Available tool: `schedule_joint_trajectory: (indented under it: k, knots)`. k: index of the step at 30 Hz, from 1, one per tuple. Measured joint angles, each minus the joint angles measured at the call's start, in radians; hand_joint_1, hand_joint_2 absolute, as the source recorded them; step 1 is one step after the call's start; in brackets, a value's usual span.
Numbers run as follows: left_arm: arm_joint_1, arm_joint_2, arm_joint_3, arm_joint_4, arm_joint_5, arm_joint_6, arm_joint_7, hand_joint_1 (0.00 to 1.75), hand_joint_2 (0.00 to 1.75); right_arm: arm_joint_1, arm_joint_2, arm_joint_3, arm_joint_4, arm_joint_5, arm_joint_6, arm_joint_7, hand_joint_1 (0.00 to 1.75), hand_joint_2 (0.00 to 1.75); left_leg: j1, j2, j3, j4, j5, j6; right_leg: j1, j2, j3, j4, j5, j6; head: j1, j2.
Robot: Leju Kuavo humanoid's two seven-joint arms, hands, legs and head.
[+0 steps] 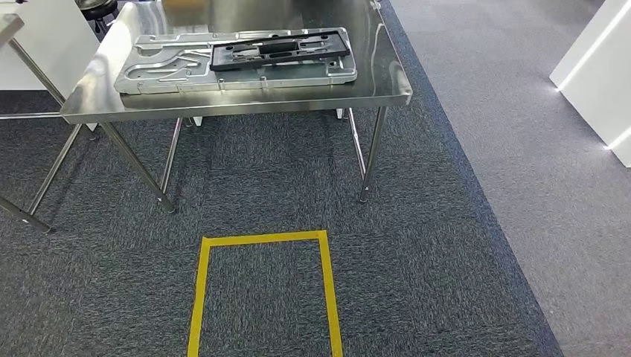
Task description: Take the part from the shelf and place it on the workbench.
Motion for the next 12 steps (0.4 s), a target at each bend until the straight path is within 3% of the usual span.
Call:
schedule_joint_trajectory:
  k: [2, 3, 5, 6, 8, 9, 10, 12]
  knots:
    - [0.002, 0.0, 0.0, 0.0, -0.001, 0.0, -0.001, 0.0, 0.0, 0.001, 0.0, -0.002, 0.0, 0.0, -0.008, 0.014, 0.0, 1.75, 0.011, 0.0, -0.046, 0.113, -0.045, -0.014, 0.0, 0.0, -0.012, 0.007, 0.002, -0.001, 0.0, 0.0]
    - [0.004, 0.001, -0.001, 0.0, -0.002, 0.0, -0.001, 0.0, 0.0, 0.001, 0.001, -0.003, 0.001, 0.0, -0.011, 0.023, 0.0, 1.75, 0.017, 0.0, -0.044, 0.121, -0.039, -0.023, -0.001, 0.0, -0.017, 0.013, 0.002, -0.001, 0.0, 0.0]
    - [0.004, 0.003, -0.001, 0.0, -0.002, 0.0, -0.002, 0.0, 0.0, 0.001, 0.002, -0.004, 0.002, 0.003, -0.017, 0.042, 0.0, 1.75, 0.033, 0.0, 0.013, 0.021, 0.017, -0.042, -0.007, 0.003, -0.026, 0.029, -0.001, 0.003, 0.0, 0.0]
    - [0.003, 0.003, -0.002, 0.0, -0.002, 0.0, -0.003, 0.0, 0.0, 0.001, 0.002, -0.005, 0.002, 0.005, -0.02, 0.048, 0.0, 1.31, 0.038, -0.002, 0.049, -0.048, 0.037, -0.051, -0.008, 0.004, -0.032, 0.041, -0.005, 0.009, 0.0, 0.0]
    - [0.002, 0.003, -0.002, 0.0, -0.001, 0.0, -0.006, 0.0, 0.87, -0.001, 0.001, -0.005, 0.002, 0.006, -0.024, 0.053, 0.0, 0.44, 0.042, -0.008, 0.089, -0.132, 0.059, -0.044, -0.005, 0.009, -0.045, 0.064, -0.013, 0.023, 0.0, 0.0]
    - [0.002, 0.003, -0.002, 0.001, 0.0, 0.0, -0.007, 0.0, 1.31, -0.002, 0.0, -0.006, 0.002, 0.004, -0.024, 0.052, 0.0, 0.0, 0.04, -0.011, 0.09, -0.139, 0.054, -0.035, -0.003, 0.011, -0.049, 0.069, -0.014, 0.028, 0.0, 0.0]
    - [0.002, 0.003, -0.002, 0.001, 0.001, 0.0, -0.009, 0.0, 1.75, -0.002, 0.001, -0.007, 0.002, 0.003, -0.023, 0.05, 0.0, 0.0, 0.038, -0.012, 0.087, -0.137, 0.058, -0.024, -0.003, 0.012, -0.05, 0.07, -0.013, 0.032, 0.0, 0.0]
    - [0.002, 0.003, -0.002, 0.001, 0.002, 0.001, -0.01, 0.0, 1.75, -0.001, 0.002, -0.008, 0.003, 0.002, -0.022, 0.046, 0.0, 0.0, 0.035, -0.012, 0.085, -0.136, 0.057, -0.02, -0.005, 0.012, -0.05, 0.067, -0.01, 0.036, 0.0, 0.0]
